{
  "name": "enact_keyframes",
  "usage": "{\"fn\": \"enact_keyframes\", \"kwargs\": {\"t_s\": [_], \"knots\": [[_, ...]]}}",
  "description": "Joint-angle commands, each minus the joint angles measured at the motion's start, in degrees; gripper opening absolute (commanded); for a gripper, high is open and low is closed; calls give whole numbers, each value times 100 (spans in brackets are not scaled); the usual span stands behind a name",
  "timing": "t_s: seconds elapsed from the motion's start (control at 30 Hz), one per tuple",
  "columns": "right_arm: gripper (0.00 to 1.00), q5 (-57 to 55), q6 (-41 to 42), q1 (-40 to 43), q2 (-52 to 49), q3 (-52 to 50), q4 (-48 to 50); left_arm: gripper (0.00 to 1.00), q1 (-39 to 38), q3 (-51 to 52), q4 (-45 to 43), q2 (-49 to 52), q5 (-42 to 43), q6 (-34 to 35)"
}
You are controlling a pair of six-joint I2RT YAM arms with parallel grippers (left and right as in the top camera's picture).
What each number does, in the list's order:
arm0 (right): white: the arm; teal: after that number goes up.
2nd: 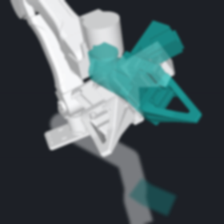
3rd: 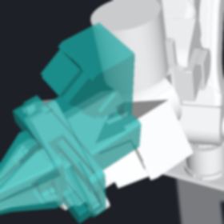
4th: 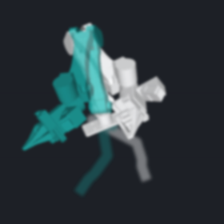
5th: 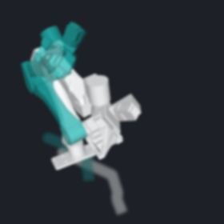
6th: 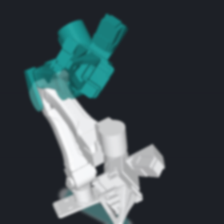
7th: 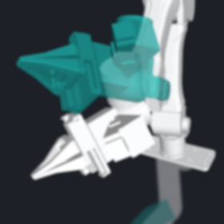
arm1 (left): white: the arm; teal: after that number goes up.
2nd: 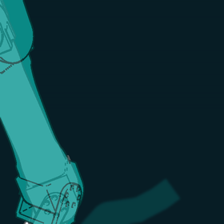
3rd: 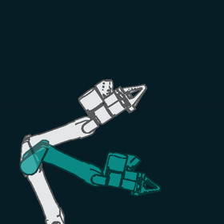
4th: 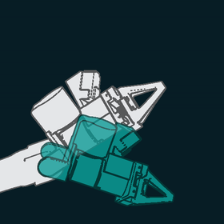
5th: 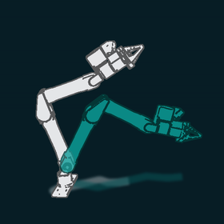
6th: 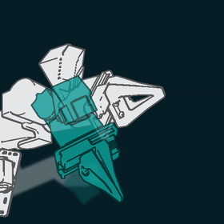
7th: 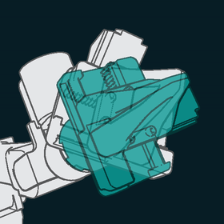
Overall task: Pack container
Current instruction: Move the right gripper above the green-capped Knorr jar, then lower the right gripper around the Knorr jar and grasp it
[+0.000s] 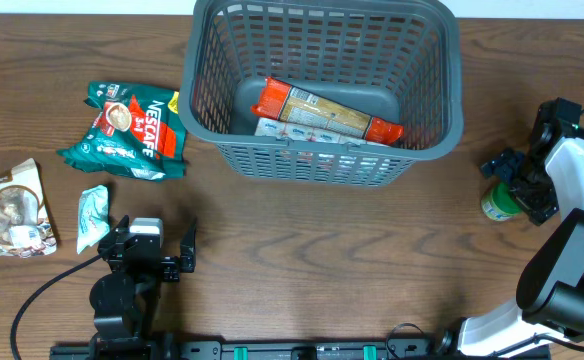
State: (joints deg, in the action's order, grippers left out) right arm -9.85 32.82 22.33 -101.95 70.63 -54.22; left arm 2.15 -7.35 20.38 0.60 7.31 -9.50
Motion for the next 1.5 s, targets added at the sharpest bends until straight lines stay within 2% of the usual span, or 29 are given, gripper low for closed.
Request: {"fn": "enact_keyframes", "kwargs": {"t_s": [0.0,0.43,0.5,0.63,0.7,0.9,1.13,1.27,1.47], "knots": [[99,-15,-50,37,48,-48,28,99,20,114,9,-37,-44,-98],[99,44,-35,37,48,-400,457,99,20,114,9,-37,-44,-98],[93,44,-37,35,48,-400,472,99,20,114,9,-37,-44,-98],[69,44,-35,37,48,-400,479,99,20,114,9,-37,-44,-98],[64,44,-37,37,48,-400,485,99,20,114,9,-37,-44,-98],[63,44,-33,37,48,-400,503,98,20,114,9,-37,-44,-98],[79,46,-31,37,48,-433,544,99,20,114,7,-37,-44,-98],[85,87,-31,37,48,-588,682,99,20,114,7,-37,-44,-98],[83,175,-28,44,48,-944,975,99,20,114,9,-37,-44,-98]]}}
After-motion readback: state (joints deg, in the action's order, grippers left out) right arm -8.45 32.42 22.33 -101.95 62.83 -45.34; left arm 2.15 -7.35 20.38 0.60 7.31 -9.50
